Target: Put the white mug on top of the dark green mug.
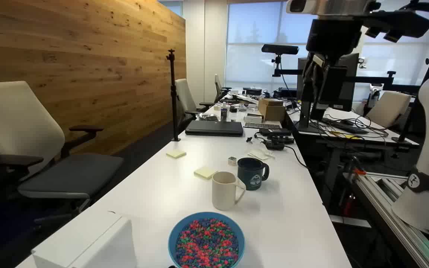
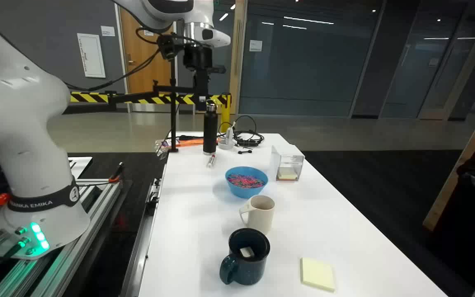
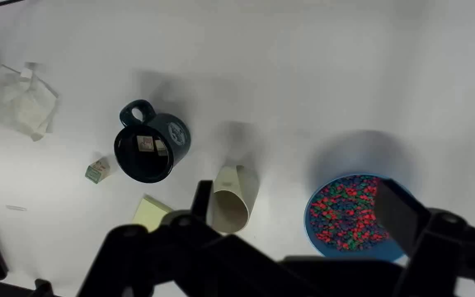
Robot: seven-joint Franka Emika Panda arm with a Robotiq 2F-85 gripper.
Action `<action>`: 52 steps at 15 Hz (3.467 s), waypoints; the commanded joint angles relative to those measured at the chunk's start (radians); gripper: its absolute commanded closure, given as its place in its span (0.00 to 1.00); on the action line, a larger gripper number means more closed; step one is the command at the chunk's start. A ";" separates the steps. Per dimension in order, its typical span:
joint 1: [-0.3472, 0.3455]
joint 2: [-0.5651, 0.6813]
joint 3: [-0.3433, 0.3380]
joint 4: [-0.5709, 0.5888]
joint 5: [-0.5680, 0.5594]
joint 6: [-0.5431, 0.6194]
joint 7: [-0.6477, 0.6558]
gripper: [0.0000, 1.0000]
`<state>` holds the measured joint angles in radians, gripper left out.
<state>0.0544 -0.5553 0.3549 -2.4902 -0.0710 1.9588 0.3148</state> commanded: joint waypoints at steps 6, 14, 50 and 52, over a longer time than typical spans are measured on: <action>0.032 0.007 -0.028 0.002 -0.017 -0.003 0.015 0.00; -0.117 0.118 -0.089 0.063 -0.036 0.030 0.271 0.00; -0.090 0.635 -0.339 0.235 -0.060 0.507 0.097 0.00; -0.096 0.640 -0.339 0.235 0.012 0.494 -0.038 0.00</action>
<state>-0.0485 0.0722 0.0310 -2.2638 -0.1583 2.4537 0.4455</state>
